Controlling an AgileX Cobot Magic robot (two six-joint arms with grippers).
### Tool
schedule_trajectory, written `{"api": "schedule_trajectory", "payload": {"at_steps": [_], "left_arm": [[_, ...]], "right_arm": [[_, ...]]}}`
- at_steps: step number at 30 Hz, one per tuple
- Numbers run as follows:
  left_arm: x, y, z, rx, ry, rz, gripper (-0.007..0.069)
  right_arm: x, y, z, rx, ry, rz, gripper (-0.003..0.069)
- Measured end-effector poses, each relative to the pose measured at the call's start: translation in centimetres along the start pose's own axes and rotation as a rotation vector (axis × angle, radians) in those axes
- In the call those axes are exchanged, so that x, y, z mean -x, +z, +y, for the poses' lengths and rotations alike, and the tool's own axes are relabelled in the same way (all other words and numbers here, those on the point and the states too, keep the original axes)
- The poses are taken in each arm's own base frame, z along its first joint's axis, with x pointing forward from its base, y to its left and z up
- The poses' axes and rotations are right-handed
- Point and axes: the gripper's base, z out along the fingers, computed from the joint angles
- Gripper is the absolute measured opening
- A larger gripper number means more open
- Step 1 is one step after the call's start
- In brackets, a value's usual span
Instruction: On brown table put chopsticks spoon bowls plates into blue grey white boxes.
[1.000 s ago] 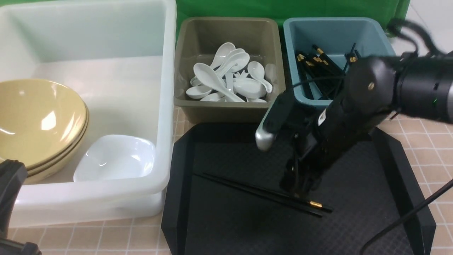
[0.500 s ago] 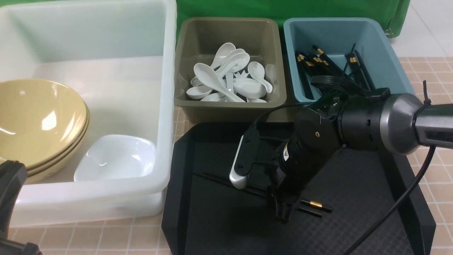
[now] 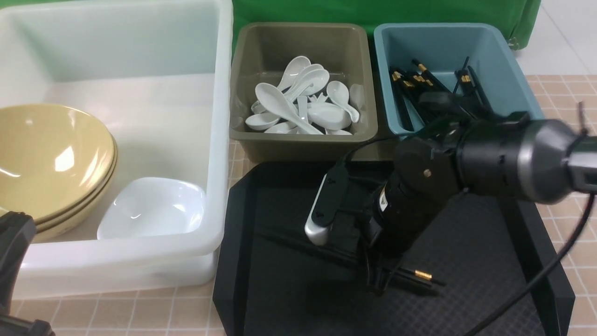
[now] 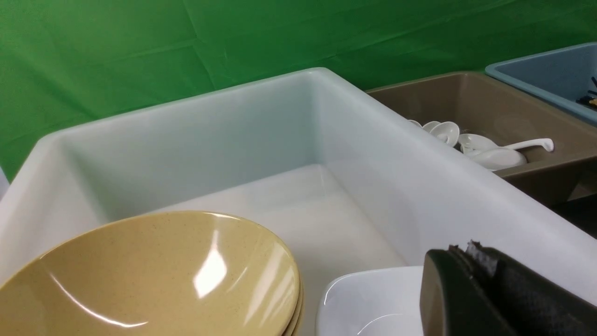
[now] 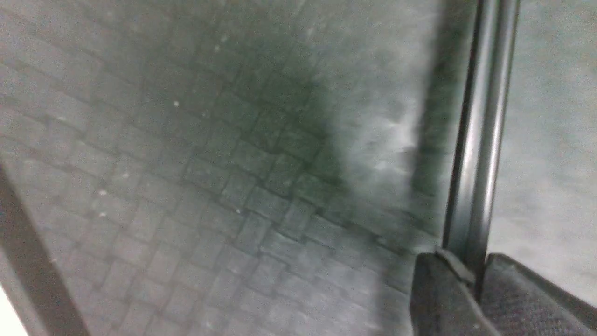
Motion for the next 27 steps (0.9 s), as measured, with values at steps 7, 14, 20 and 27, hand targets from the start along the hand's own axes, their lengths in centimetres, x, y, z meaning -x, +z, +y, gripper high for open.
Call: {"api": "schedule_trajectory", "payload": {"at_steps": [7,14,20,27], "left_arm": [[0.0,0.0,0.0,0.0,0.0,0.002,-0.0007],[-0.1,0.0,0.0,0.0,0.0,0.008,-0.0007],[-0.1,0.0,0.0,0.0,-0.003,0.009,-0.0007],[0.0,0.0,0.0,0.0,-0.003,0.003,-0.0007]], "right_arm": [[-1.2,-4.6,-1.7,-0.062,0.089,-0.067,0.0134],[-3.2,-5.4,-3.6,-0.073,0.203,-0.035,0.0134],[-4.3,-11.7,-6.8,-0.326,0.286,-0.321,0.0134],[-5.6,-15.2,-14.0,-0.733,0.54,-0.829,0.0134]]}}
